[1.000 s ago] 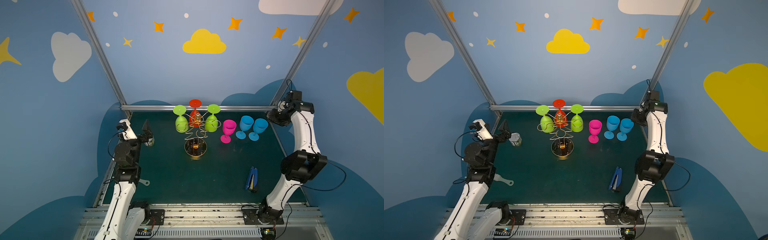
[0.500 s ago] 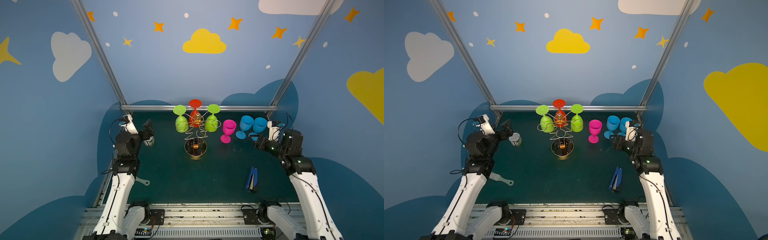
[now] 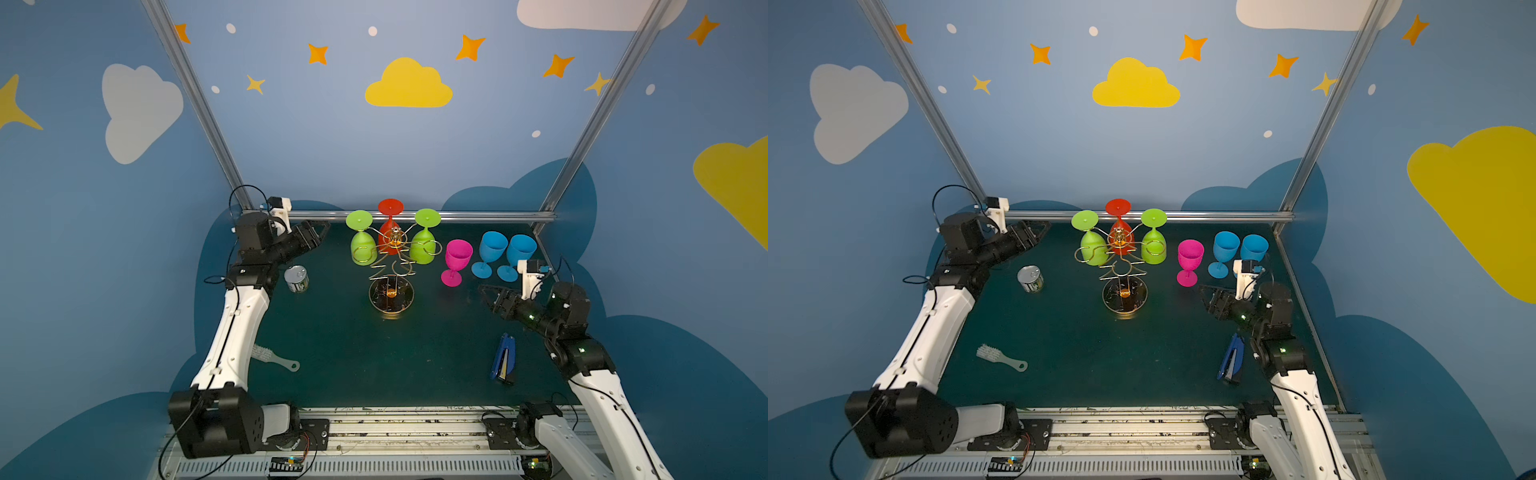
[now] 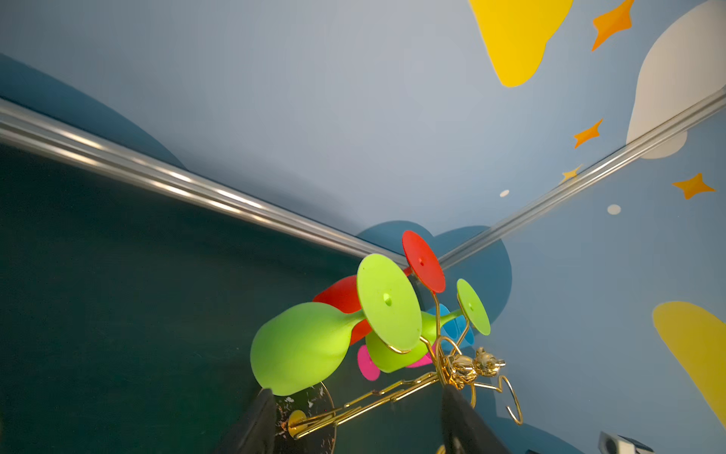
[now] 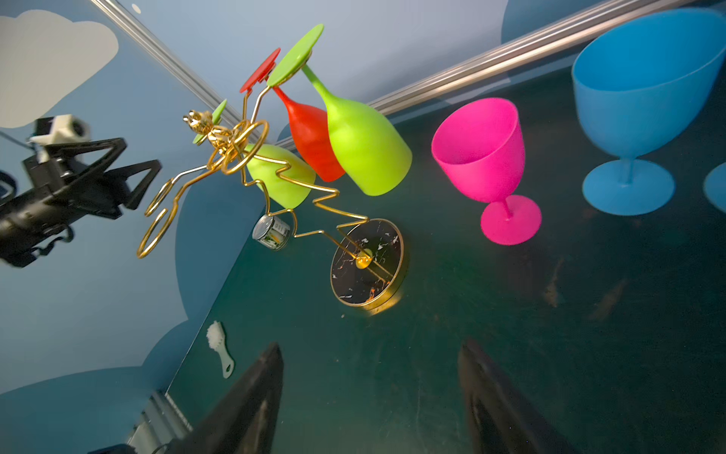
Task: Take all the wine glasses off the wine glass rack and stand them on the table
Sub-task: 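Reach the left gripper to the hanging green glass foot while the right gripper retracts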
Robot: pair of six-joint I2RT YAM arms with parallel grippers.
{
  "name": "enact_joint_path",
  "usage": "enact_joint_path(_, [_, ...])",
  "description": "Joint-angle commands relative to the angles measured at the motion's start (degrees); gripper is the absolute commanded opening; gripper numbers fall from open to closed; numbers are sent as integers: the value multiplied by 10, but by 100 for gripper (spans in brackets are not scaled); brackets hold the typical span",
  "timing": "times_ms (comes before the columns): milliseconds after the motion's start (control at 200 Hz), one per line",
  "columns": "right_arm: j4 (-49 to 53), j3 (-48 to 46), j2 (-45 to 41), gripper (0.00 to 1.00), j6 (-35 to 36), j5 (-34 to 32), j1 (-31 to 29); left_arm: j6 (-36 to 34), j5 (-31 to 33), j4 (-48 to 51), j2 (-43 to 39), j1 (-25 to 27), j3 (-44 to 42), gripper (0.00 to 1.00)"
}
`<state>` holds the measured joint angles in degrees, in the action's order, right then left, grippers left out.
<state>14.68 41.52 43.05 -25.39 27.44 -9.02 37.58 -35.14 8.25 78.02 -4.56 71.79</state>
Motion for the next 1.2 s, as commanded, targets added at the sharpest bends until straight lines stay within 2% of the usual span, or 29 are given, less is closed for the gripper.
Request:
enact_joint_path(0, [-26, -4, -10, 70, -10, -3, -16, 55, -81, -13, 40, 2, 18, 62])
enact_joint_path(295, [-27, -26, -41, 71, -33, 2, -37, 77, -61, -68, 96, 46, 44, 60])
enact_joint_path(636, [-37, -45, -54, 70, -45, -10, -59, 79, -55, -69, 89, 46, 45, 62])
enact_joint_path(786, [-42, -44, -45, 70, -46, -7, -65, 93, -68, -89, 110, 51, 55, 61])
enact_joint_path(1061, [-49, -49, -46, 70, -52, -11, -77, 97, -72, -93, 143, 73, 79, 48])
enact_joint_path(1196, [-47, -46, -47, 70, -49, -12, -79, 99, -62, -99, 143, 76, 74, 35])
